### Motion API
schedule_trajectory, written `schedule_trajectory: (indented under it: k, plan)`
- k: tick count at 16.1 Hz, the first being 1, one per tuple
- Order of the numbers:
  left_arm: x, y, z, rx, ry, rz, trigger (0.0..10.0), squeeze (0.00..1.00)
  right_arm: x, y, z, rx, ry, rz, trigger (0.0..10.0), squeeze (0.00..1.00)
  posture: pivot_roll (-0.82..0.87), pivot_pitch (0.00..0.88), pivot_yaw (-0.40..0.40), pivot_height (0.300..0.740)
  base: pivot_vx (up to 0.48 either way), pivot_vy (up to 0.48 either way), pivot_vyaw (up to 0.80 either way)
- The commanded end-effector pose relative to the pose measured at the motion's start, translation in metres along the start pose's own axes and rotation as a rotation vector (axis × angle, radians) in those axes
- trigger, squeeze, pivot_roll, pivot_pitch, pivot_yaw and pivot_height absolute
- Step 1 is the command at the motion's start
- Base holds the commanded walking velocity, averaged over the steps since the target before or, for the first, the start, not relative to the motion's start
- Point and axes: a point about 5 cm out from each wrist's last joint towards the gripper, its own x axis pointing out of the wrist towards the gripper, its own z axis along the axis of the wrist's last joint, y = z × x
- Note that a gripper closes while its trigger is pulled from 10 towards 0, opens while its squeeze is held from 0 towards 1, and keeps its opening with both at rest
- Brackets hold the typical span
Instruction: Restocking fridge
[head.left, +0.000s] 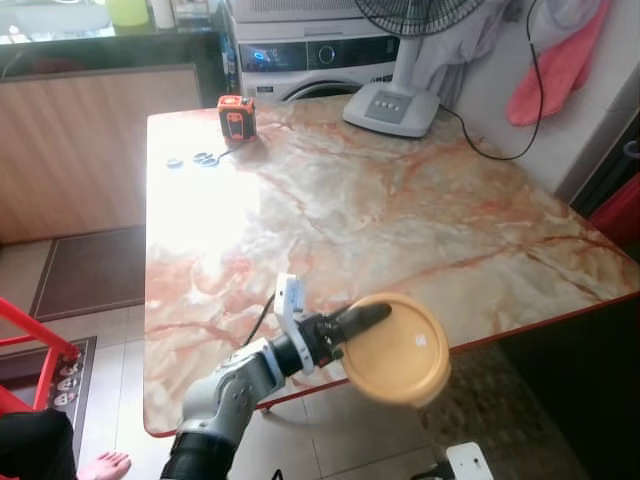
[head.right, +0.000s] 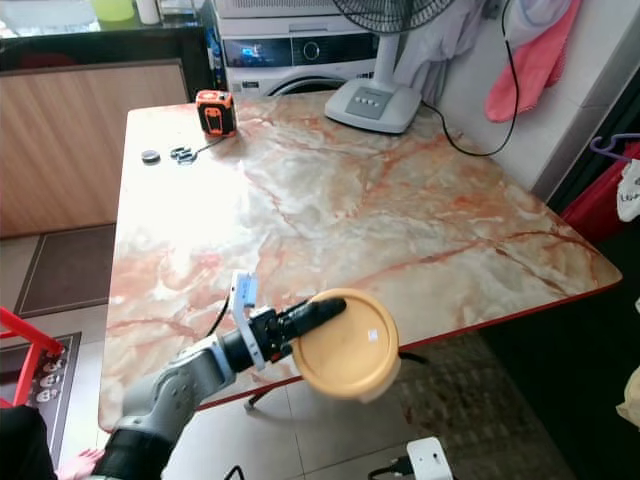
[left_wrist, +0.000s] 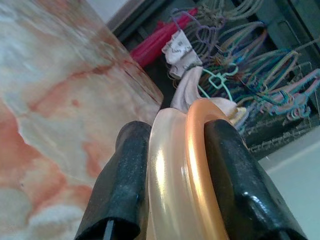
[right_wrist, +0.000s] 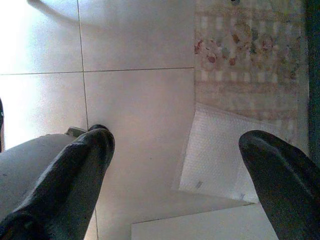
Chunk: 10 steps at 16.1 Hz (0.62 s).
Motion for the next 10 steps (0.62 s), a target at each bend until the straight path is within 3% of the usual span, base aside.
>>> schedule_trajectory:
  k: [1, 3, 4, 7, 9, 10]
  plan:
    - [-0.003, -0.005, 0.004, 0.031, -0.015, 0.007, 10.0, 0.00, -0.001, 0.000, -0.005, -0.007, 0.013, -0.003, 10.0, 0.00, -0.10, 0.000, -0.045, 0.740, 0.000, 0.000, 0.00]
    - [-0.005, 0.002, 0.014, 0.073, -0.097, 0.137, 10.0, 0.00, -0.001, 0.001, -0.006, -0.002, 0.014, -0.006, 10.0, 0.00, -0.10, 0.000, -0.042, 0.740, 0.000, 0.000, 0.00]
    - [-0.010, 0.007, 0.031, 0.082, -0.223, 0.270, 10.0, 0.00, -0.001, 0.001, -0.007, 0.002, 0.016, -0.010, 10.0, 0.00, -0.10, 0.000, -0.040, 0.740, 0.000, 0.000, 0.00]
    - [-0.016, -0.005, 0.060, 0.106, -0.369, 0.288, 10.0, 0.00, -0.001, 0.002, -0.008, 0.000, 0.017, -0.011, 10.0, 0.00, -0.09, 0.000, -0.043, 0.740, 0.000, 0.000, 0.00]
    - [-0.018, -0.004, 0.058, 0.105, -0.372, 0.313, 10.0, 0.00, -0.001, 0.003, -0.009, 0.001, 0.016, -0.009, 10.0, 0.00, -0.09, 0.000, -0.035, 0.740, 0.000, 0.000, 0.00]
    - [-0.023, -0.001, 0.059, 0.106, -0.412, 0.383, 10.0, 0.00, -0.002, 0.003, -0.010, 0.006, 0.016, -0.010, 10.0, 0.00, -0.10, 0.000, -0.033, 0.740, 0.000, 0.000, 0.00]
